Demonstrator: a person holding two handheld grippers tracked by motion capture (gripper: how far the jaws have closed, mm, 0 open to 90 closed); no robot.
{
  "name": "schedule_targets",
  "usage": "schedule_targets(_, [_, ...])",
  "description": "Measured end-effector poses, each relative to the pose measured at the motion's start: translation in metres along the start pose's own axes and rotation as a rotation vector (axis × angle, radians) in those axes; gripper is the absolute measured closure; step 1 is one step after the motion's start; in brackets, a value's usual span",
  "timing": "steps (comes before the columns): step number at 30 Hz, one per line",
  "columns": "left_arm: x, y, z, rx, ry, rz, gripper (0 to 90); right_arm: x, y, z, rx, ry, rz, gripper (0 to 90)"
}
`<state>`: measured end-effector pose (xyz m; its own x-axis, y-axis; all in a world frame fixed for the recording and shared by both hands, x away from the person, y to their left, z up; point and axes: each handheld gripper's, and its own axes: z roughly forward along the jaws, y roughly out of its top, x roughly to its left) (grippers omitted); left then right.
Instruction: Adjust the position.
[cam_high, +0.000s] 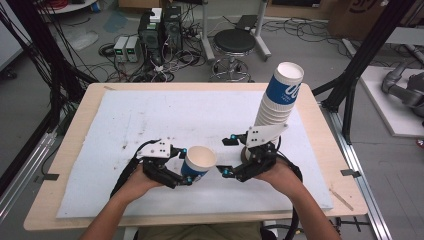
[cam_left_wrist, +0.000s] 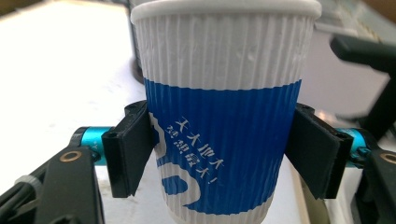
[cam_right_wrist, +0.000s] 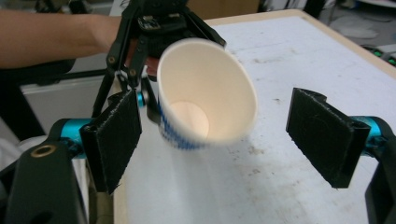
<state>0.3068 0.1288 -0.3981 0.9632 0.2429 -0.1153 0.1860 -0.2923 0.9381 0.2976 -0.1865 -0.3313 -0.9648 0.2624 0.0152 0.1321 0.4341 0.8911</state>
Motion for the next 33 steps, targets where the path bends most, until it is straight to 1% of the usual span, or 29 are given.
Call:
schedule_targets(2, [0.002, -0.001, -0.004, -0.023, 0.033, -0.001, 26.8, 0.0, -0.007, -0.003, -0.017, -0.024, 0.01, 18.5])
schedule_targets(3, [0.003, -0.001, -0.007, -0.038, 0.048, -0.005, 26.7, 0.001, -0.011, -0.005, -0.025, -0.038, 0.024, 18.5])
schedule_targets(5, [0.004, -0.002, -0.011, -0.069, 0.068, -0.01, 26.6, 0.001, -0.018, -0.009, -0.049, -0.061, 0.038, 18.5])
schedule_targets(6, [0.005, -0.002, -0.013, -0.084, 0.074, -0.007, 26.6, 0.0, -0.022, -0.01, -0.062, -0.072, 0.035, 18.5])
schedule_targets(8, [0.005, -0.003, -0.016, -0.113, 0.084, 0.003, 26.6, 0.0, -0.03, -0.014, -0.07, -0.096, 0.039, 18.5])
schedule_targets(10, [0.006, -0.003, -0.019, -0.139, 0.084, 0.006, 26.6, 0.0, -0.037, -0.017, -0.08, -0.106, 0.041, 18.5])
schedule_targets(13, [0.006, -0.004, -0.022, -0.176, 0.096, 0.011, 26.7, 0.0, -0.045, -0.021, -0.089, -0.131, 0.039, 18.5])
schedule_targets(16, [0.007, -0.006, -0.026, -0.223, 0.131, 0.002, 26.7, 0.0, -0.053, -0.026, -0.097, -0.157, 0.038, 18.6])
schedule_targets(18, [0.007, -0.007, -0.03, -0.236, 0.151, -0.004, 26.7, 0.0, -0.058, -0.028, -0.095, -0.175, 0.04, 18.6])
schedule_targets(20, [0.006, -0.009, -0.035, -0.26, 0.174, -0.011, 26.8, -0.001, -0.062, -0.03, -0.095, -0.191, 0.042, 18.5])
schedule_targets(23, [0.006, -0.01, -0.042, -0.295, 0.185, 0.004, 26.9, 0.0, -0.067, -0.033, -0.083, -0.205, 0.042, 18.6])
schedule_targets(26, [0.007, -0.011, -0.047, -0.335, 0.195, 0.026, 27.0, -0.001, -0.069, -0.035, -0.086, -0.216, 0.048, 18.5])
schedule_targets(33, [0.009, -0.016, -0.052, -0.361, 0.215, 0.058, 27.0, -0.001, -0.07, -0.041, -0.099, -0.234, 0.056, 18.6])
